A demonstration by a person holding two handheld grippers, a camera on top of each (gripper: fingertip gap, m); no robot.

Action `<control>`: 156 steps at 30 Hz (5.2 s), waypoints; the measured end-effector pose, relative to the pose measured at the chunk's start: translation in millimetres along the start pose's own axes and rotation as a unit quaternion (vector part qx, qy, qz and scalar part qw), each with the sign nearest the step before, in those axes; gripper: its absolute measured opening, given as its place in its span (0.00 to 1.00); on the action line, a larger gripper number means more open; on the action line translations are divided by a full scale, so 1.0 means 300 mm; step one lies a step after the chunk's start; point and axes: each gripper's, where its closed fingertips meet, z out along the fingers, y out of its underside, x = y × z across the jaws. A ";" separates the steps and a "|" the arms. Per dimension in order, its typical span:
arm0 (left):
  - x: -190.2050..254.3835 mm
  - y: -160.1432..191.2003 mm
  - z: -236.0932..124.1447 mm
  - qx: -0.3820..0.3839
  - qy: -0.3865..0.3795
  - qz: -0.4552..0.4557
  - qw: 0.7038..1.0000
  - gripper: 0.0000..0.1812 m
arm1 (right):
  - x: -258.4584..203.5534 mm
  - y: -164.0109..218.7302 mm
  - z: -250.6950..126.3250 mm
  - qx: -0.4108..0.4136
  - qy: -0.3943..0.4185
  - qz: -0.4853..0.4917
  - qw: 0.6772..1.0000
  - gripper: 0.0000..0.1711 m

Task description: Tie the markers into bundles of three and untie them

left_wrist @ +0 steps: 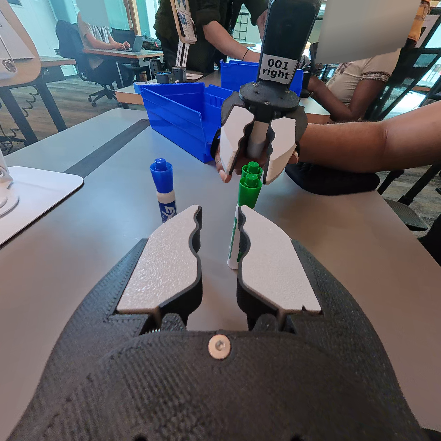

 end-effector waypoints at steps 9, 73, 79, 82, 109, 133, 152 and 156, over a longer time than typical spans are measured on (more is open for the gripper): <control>-0.001 0.001 0.000 -0.001 -0.001 0.002 1.000 0.16 | -0.002 0.009 0.009 -0.003 -0.001 0.002 1.000 0.16; 0.056 -0.009 0.041 0.034 -0.384 -0.053 0.921 0.35 | 0.148 -0.075 -0.176 0.014 0.233 0.018 0.972 0.23; 0.004 0.023 0.088 0.039 -0.455 -0.077 0.886 0.37 | 0.180 -0.065 -0.203 0.038 0.246 0.039 0.968 0.21; -0.024 0.036 0.103 0.047 -0.478 -0.093 0.872 0.38 | 0.193 -0.062 -0.217 0.050 0.251 0.050 0.965 0.20; -0.009 0.010 0.127 0.058 -0.542 -0.056 0.836 0.31 | 0.195 -0.108 -0.256 0.071 0.276 0.019 0.958 0.18; -0.039 0.007 0.125 0.057 -0.553 -0.050 0.830 0.24 | 0.198 -0.101 -0.254 0.063 0.282 0.010 0.957 0.17; -0.034 0.008 0.137 0.038 -0.523 -0.030 0.851 0.21 | 0.192 -0.104 -0.252 0.059 0.282 0.003 0.957 0.17; -0.013 -0.012 0.153 0.035 -0.485 -0.009 0.874 0.10 | 0.191 -0.104 -0.253 0.059 0.283 0.001 0.957 0.17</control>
